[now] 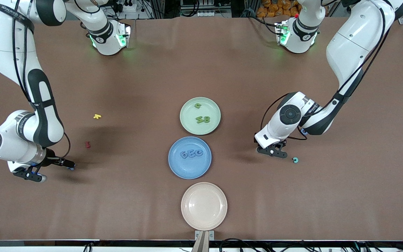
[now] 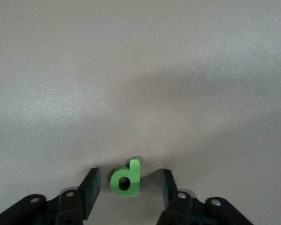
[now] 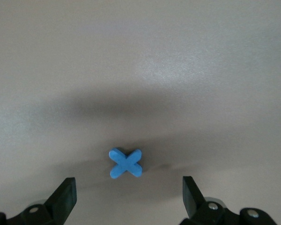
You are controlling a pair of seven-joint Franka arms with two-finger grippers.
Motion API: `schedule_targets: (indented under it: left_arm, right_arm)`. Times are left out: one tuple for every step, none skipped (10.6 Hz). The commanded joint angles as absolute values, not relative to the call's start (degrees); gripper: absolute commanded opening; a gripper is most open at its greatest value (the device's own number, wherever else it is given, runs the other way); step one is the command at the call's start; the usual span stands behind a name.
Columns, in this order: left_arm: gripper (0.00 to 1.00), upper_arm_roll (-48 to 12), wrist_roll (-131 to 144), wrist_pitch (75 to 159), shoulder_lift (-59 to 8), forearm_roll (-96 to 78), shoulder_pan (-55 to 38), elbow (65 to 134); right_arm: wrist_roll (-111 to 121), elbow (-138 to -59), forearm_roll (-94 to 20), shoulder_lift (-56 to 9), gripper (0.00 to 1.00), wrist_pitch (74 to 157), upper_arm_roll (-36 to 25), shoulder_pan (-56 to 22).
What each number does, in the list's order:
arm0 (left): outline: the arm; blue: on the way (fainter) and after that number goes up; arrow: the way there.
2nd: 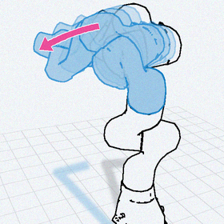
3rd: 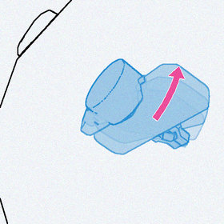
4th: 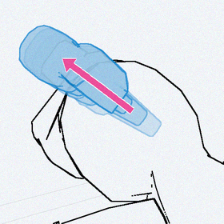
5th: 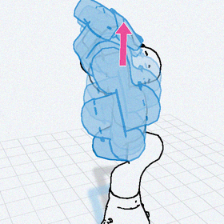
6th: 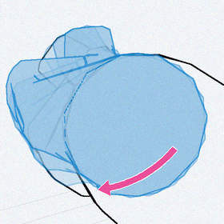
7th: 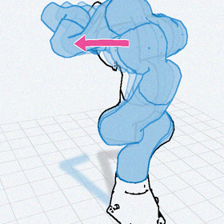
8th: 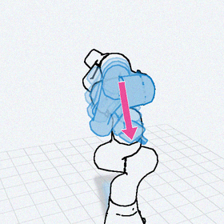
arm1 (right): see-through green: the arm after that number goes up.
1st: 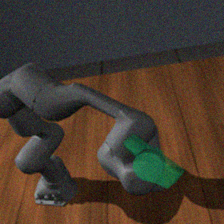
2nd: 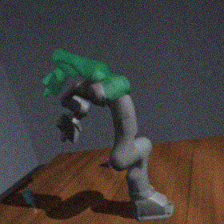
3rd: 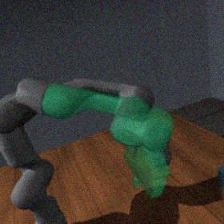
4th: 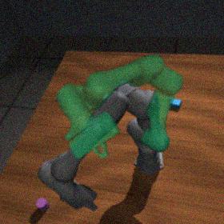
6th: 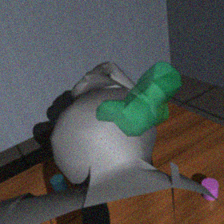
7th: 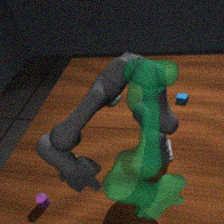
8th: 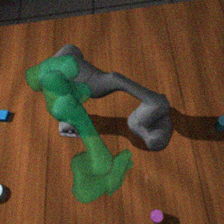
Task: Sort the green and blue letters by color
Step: 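Place the green d on the green plate while the right gripper grasps the x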
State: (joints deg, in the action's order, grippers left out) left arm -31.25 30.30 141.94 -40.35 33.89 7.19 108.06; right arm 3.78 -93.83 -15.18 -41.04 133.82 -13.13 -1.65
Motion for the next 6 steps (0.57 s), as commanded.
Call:
schedule_targets:
  left_arm:
    - [0.43,-31.29,29.53,141.24,-40.69,34.98,6.68,107.05]
    - [0.29,-31.29,29.53,141.24,-40.69,34.98,6.51,106.96]
    - [0.11,-31.29,29.53,141.24,-40.69,35.07,6.50,106.96]
    - [0.07,-31.29,29.44,141.24,-40.61,35.07,6.50,106.88]
    - [0.01,-31.29,29.27,141.24,-40.43,35.16,6.50,106.70]
    - [0.00,-31.38,29.18,141.15,-39.99,35.59,6.33,106.61]
  right_arm:
    - [3.78,-90.36,-17.14,-43.85,1.00,133.24,-12.66,-1.05]
    - [3.69,-90.18,-17.14,-44.29,1.00,133.42,-12.66,-0.97]
    - [3.69,-90.09,-17.14,-44.82,1.00,133.50,-12.66,-1.05]
    - [3.69,-90.17,-17.14,-44.91,1.00,133.77,-12.66,-1.05]
    - [3.69,-90.35,-17.23,-45.00,1.00,134.12,-12.66,-1.05]
    - [3.69,-90.35,-17.31,-45.35,1.00,134.90,-12.66,-1.05]
